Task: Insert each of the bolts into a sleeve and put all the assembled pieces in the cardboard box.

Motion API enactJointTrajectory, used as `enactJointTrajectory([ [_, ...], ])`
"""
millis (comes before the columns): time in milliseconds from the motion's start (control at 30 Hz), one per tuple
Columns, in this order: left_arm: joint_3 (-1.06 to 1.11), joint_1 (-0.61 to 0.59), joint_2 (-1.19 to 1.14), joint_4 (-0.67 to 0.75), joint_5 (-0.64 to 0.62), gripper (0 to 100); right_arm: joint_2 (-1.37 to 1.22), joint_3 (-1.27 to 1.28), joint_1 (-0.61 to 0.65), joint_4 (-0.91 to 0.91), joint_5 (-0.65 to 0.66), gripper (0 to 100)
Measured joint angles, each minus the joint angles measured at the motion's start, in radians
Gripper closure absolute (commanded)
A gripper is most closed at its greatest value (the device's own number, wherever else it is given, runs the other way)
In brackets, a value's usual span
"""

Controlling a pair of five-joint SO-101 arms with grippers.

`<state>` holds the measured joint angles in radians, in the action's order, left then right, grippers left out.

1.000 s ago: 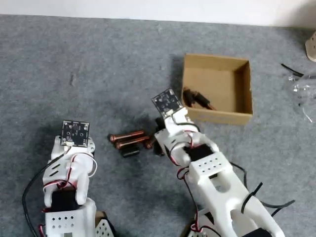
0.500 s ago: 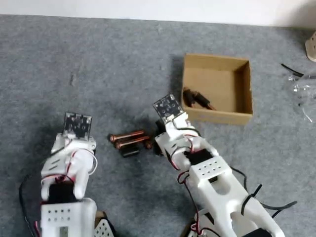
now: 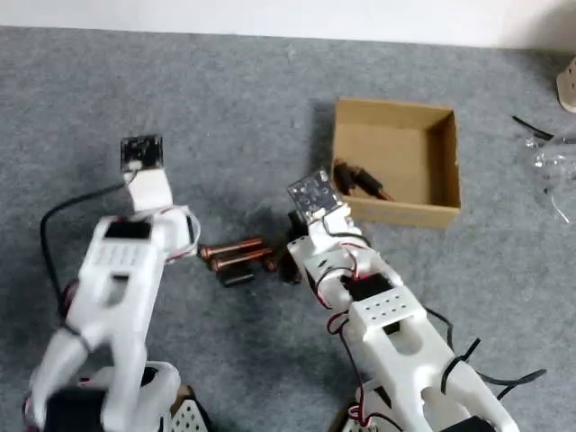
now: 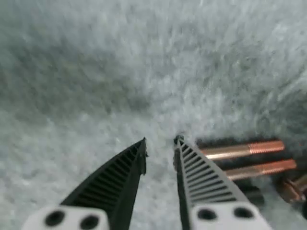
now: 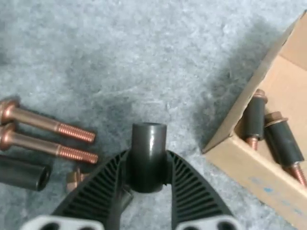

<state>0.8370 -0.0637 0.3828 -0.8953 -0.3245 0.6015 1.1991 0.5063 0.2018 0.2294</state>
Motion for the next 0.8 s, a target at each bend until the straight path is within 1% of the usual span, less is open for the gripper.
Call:
enactJointTrajectory([
  [100, -0.066, 0.069, -0.100, -0.057, -0.034, 89, 0.000, 0.000, 0.000, -0.002, 0.000, 99.5],
  [200, -0.069, 0.153, -0.121, -0.100, -0.044, 89, 0.000, 0.000, 0.000, -0.003, 0.000, 99.5],
  [300, -0.071, 0.242, -0.121, -0.107, -0.046, 89, 0.000, 0.000, 0.000, -0.008, 0.000, 99.5],
  [433, -0.100, 0.305, -0.121, -0.110, -0.068, 89, 0.000, 0.000, 0.000, -0.018, 0.000, 99.5],
  [500, -0.107, 0.315, -0.123, -0.110, -0.133, 89, 0.000, 0.000, 0.000, -0.018, 0.000, 99.5],
  [633, -0.109, 0.313, -0.129, -0.110, -0.316, 89, 0.000, 0.000, 0.000, -0.018, 0.000, 99.5],
  [800, -0.109, 0.321, -0.129, -0.110, -0.423, 89, 0.000, 0.000, 0.000, -0.018, 0.000, 99.5],
])
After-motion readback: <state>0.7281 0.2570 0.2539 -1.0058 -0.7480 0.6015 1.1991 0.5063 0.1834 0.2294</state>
